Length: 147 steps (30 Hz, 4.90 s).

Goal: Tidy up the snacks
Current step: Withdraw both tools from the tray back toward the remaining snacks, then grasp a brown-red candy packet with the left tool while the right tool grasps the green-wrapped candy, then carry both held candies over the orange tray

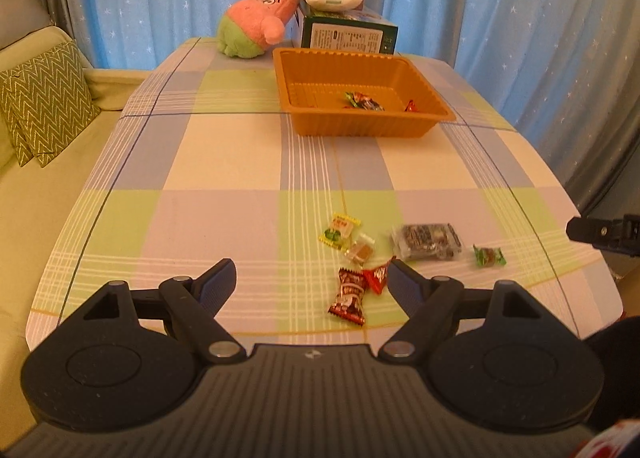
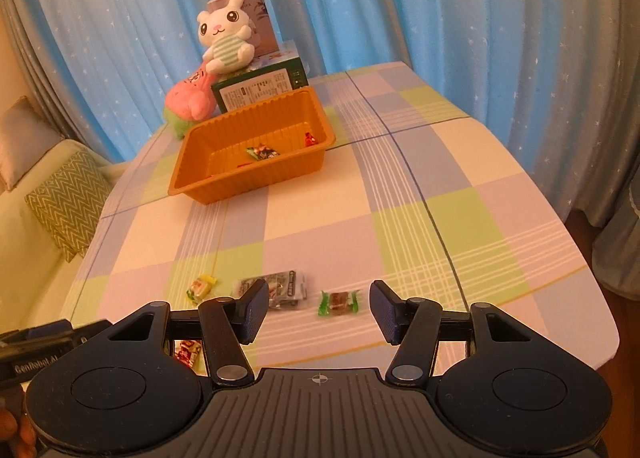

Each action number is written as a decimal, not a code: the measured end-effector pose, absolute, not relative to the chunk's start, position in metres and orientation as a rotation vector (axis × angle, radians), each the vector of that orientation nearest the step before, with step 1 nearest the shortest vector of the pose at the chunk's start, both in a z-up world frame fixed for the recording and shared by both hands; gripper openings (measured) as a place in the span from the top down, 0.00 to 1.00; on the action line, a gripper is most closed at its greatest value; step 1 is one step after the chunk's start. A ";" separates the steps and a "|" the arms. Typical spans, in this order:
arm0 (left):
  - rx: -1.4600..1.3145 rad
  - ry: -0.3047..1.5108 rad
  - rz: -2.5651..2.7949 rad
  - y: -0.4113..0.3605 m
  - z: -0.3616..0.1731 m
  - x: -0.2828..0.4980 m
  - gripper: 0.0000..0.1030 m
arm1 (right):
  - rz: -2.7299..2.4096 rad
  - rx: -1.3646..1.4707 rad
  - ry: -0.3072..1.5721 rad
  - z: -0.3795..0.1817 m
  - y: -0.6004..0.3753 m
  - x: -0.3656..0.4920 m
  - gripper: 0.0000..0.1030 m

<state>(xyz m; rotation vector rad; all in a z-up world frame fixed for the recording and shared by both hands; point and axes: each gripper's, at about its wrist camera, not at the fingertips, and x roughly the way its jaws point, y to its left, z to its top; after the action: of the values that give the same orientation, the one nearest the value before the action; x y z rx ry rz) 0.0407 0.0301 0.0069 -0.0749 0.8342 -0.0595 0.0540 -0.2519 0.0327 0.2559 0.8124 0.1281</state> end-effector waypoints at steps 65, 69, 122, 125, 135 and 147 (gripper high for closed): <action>-0.043 0.960 -0.171 0.003 -0.067 0.104 0.82 | 0.092 0.450 0.949 -0.084 -0.248 0.126 0.46; -0.056 0.961 -0.169 0.005 -0.068 0.107 0.82 | 0.090 0.408 0.938 -0.085 -0.242 0.137 0.49; -0.076 0.817 -0.200 -0.004 0.004 0.168 0.82 | 0.209 0.038 0.736 -0.004 -0.203 0.153 0.75; -0.077 0.818 -0.197 -0.003 0.005 0.171 0.82 | 0.211 0.039 0.735 -0.003 -0.204 0.159 0.75; -0.086 0.821 -0.200 -0.001 0.011 0.208 0.82 | 0.236 0.072 0.759 0.009 -0.207 0.207 0.75; -0.091 0.803 -0.185 0.011 0.023 0.271 0.82 | 0.265 0.051 0.767 0.020 -0.195 0.283 0.75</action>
<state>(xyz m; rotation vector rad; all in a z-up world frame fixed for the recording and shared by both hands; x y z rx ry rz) 0.2712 0.0107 0.0232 -0.0913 0.8026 -0.1846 0.2833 -0.1953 0.0198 0.0509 0.7673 0.2649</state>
